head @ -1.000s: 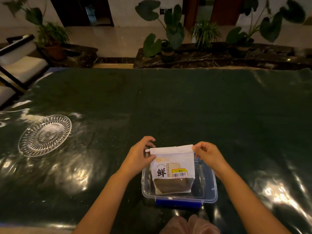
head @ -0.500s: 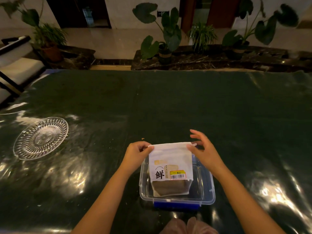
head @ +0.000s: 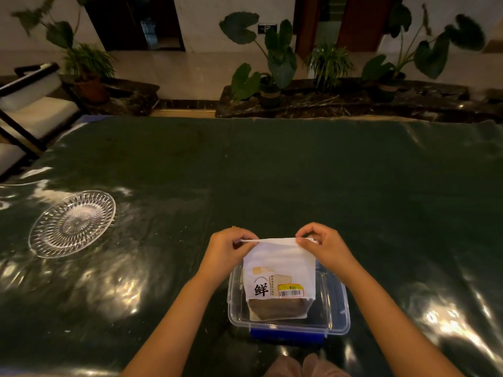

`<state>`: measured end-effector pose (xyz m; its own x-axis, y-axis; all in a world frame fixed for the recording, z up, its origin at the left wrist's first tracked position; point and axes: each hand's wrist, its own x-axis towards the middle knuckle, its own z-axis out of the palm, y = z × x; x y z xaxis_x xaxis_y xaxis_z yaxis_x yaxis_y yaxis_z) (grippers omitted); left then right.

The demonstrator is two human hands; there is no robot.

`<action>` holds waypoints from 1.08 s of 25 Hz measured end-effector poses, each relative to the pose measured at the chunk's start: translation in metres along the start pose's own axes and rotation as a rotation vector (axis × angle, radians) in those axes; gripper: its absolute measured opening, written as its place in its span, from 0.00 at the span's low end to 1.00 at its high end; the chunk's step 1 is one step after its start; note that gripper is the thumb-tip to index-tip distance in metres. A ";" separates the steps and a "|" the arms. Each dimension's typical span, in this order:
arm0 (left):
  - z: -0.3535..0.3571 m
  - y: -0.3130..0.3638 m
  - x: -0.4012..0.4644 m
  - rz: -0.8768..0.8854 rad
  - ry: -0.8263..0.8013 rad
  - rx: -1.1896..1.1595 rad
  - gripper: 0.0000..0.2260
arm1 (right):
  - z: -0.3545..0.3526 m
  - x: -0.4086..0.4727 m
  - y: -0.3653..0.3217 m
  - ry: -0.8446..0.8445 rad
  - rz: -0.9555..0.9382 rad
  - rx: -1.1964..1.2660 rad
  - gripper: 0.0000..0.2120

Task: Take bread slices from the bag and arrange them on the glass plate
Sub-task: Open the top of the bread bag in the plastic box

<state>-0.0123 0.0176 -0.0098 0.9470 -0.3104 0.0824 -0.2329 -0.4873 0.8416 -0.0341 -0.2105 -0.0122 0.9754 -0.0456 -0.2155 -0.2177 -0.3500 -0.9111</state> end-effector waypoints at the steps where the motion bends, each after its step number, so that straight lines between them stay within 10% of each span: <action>1: 0.000 0.000 0.001 -0.027 -0.004 -0.022 0.04 | 0.000 -0.002 0.000 0.000 0.002 0.009 0.03; 14: 0.000 0.016 0.026 -0.212 -0.039 -0.182 0.05 | -0.018 0.003 -0.027 -0.124 -0.038 -0.177 0.07; 18: 0.004 0.026 0.014 0.037 0.229 0.167 0.15 | -0.023 0.005 -0.026 -0.150 -0.023 -0.225 0.05; 21: 0.016 0.027 -0.004 0.346 0.031 0.530 0.18 | -0.024 0.010 -0.034 -0.191 -0.066 -0.296 0.04; 27: 0.020 0.031 -0.004 0.334 -0.067 0.684 0.08 | -0.019 0.018 -0.044 -0.221 -0.066 -0.345 0.03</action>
<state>-0.0277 -0.0119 0.0052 0.7921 -0.5682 0.2231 -0.6100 -0.7491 0.2582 -0.0065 -0.2132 0.0310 0.9480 0.1762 -0.2651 -0.0943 -0.6401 -0.7625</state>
